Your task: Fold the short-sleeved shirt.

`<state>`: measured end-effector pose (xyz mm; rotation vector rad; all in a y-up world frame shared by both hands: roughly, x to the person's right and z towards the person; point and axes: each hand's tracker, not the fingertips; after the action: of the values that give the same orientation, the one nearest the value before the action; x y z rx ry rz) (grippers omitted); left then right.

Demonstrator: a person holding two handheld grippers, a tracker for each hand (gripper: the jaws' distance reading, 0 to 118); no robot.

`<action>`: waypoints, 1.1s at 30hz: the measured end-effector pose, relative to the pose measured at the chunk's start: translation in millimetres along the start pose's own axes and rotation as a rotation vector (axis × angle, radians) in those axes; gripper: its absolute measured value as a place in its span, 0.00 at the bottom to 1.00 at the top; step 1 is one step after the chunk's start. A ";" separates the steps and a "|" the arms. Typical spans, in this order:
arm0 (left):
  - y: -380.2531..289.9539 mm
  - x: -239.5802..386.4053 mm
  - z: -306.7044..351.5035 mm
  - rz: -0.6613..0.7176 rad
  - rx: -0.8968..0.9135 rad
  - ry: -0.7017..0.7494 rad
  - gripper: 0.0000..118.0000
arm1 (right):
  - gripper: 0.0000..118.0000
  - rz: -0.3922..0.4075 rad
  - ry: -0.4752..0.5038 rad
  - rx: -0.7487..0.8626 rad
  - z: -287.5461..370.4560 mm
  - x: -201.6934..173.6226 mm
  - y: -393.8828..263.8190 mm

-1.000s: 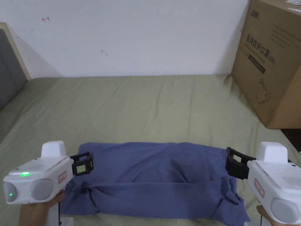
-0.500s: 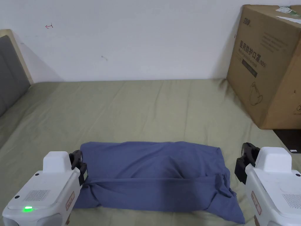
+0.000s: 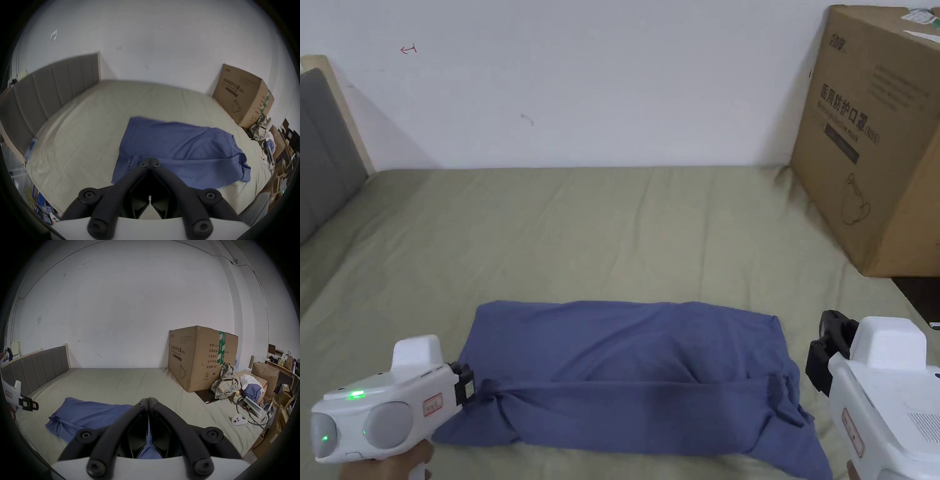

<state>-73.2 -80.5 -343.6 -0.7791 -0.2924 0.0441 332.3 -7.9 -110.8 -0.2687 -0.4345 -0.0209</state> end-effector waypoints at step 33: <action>-20.6 -35.3 -88.8 -0.060 -0.245 0.048 0.02 | 0.64 -0.164 -0.061 -0.744 -122.0 38.7 -166.1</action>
<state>-84.0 -161.3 -397.6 -1.0123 -0.2784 -0.0681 405.0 -198.6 -159.1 -0.9662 -0.4961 -0.3403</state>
